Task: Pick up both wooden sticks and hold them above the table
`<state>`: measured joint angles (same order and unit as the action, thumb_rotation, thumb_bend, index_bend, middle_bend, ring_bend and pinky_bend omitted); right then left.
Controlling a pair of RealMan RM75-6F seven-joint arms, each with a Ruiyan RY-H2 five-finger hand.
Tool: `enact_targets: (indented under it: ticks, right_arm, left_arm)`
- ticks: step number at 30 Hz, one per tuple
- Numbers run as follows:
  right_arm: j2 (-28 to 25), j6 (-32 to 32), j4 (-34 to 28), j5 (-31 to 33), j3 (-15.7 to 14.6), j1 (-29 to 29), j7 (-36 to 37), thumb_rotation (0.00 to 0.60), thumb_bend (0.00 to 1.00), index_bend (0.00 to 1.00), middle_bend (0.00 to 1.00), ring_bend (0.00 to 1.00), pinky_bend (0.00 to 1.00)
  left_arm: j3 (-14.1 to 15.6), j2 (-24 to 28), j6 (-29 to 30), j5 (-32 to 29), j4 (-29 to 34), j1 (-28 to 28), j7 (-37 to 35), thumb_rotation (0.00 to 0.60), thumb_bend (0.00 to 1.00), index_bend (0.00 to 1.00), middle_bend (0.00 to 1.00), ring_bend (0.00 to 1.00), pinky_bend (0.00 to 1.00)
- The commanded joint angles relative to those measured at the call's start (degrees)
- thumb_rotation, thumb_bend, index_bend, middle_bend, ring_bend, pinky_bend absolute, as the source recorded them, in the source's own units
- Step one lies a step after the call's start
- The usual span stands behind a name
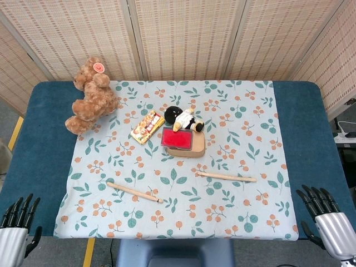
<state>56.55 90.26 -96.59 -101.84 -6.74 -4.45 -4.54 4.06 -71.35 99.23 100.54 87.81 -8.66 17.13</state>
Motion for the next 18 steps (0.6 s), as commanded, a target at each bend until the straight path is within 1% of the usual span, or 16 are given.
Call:
enact_targets:
  ticks: [1,6,9,14,18]
  right_arm:
    - [0.0,-0.2,0.0,0.1,0.1,0.1,0.0,0.6,0.38,0.0,0.0,0.0,0.0]
    - [0.6,0.0,0.2,0.2,0.4,0.2,-0.6,0.6,0.37,0.0,0.0,0.0,0.0]
    - [1.2,-0.2,0.3,0.4,0.8,0.4,-1.5,0.6,0.37,0.0,0.0,0.0,0.0]
    - [1.5,-1.6,-1.6,1.9,2.0,1.4,-3.9,0.6,0.37,0.0,0.0,0.0,0.0]
    - [1.6,-2.8,-4.0,2.1,3.1,2.4,-8.2,0.6,0.37,0.0,0.0,0.0,0.0]
  left_arm:
    - [0.0,0.0,-0.2,-0.1,0.1,0.0,-0.2,0.6,0.44,0.0,0.0,0.02,0.16]
    - [0.3,-0.6,-2.0,0.7,0.5,1.1,1.0,0.6,0.44,0.0,0.0,0.02,0.16]
    - [0.4,-2.0,-5.1,1.6,0.2,2.9,2.6,0.6,0.44,0.0,0.0,0.02,0.16]
    - [-0.3,-6.2,-12.2,3.4,-0.1,7.6,8.0,0.6,0.44,0.0,0.05,0.02,0.15]
    - [-0.1,-10.0,-19.4,4.8,-0.5,11.9,11.4,0.6,0.45,0.0,0.08,0.02,0.15]
